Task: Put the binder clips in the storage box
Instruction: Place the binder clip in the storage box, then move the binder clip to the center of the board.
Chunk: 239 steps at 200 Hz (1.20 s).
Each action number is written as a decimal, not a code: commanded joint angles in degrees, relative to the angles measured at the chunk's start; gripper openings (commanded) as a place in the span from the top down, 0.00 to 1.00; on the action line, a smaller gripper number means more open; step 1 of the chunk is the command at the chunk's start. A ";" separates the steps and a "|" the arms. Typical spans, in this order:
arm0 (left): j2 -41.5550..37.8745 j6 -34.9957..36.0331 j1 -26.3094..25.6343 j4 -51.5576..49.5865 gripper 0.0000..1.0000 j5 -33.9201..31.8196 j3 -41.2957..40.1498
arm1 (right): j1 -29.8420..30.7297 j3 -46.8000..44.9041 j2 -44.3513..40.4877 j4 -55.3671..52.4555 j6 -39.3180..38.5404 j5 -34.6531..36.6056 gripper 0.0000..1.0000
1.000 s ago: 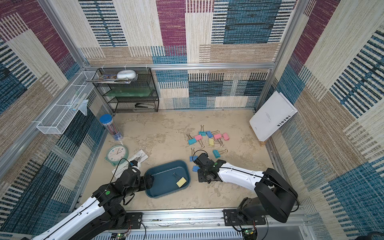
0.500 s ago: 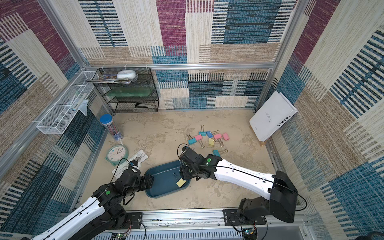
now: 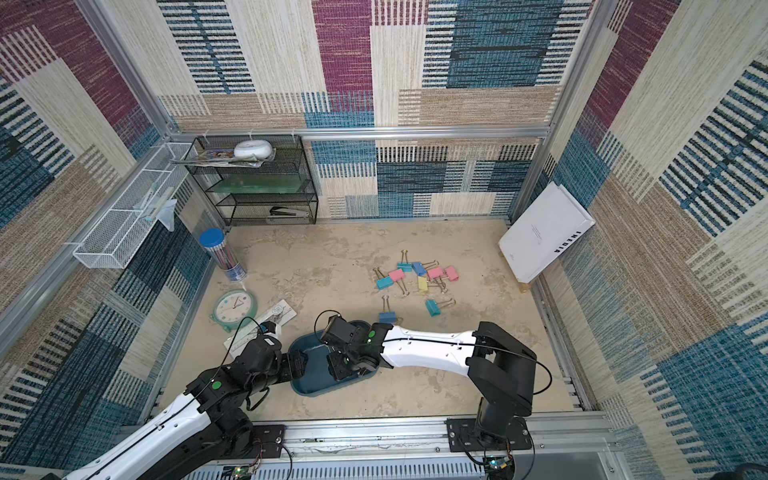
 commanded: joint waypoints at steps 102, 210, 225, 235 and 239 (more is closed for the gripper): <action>-1.00 0.35 0.01 -0.21 0.14 -0.57 -0.42 | -8.53 -8.73 -20.84 -9.87 -1.72 12.93 0.14; -1.80 0.31 0.06 -1.04 0.14 -0.80 -0.41 | -25.13 -28.19 -27.76 1.14 -7.32 3.74 1.00; -1.88 0.33 0.07 -1.14 0.14 -0.81 -0.42 | -25.30 -27.49 -24.37 1.54 -7.83 5.00 1.00; -1.86 0.24 0.06 -1.04 0.14 -0.84 -0.49 | -26.08 -27.20 -22.65 1.91 -8.18 5.98 1.00; -1.87 0.21 0.06 -0.90 0.14 -0.84 -0.51 | -26.43 -27.07 -22.04 2.17 -8.39 5.86 1.00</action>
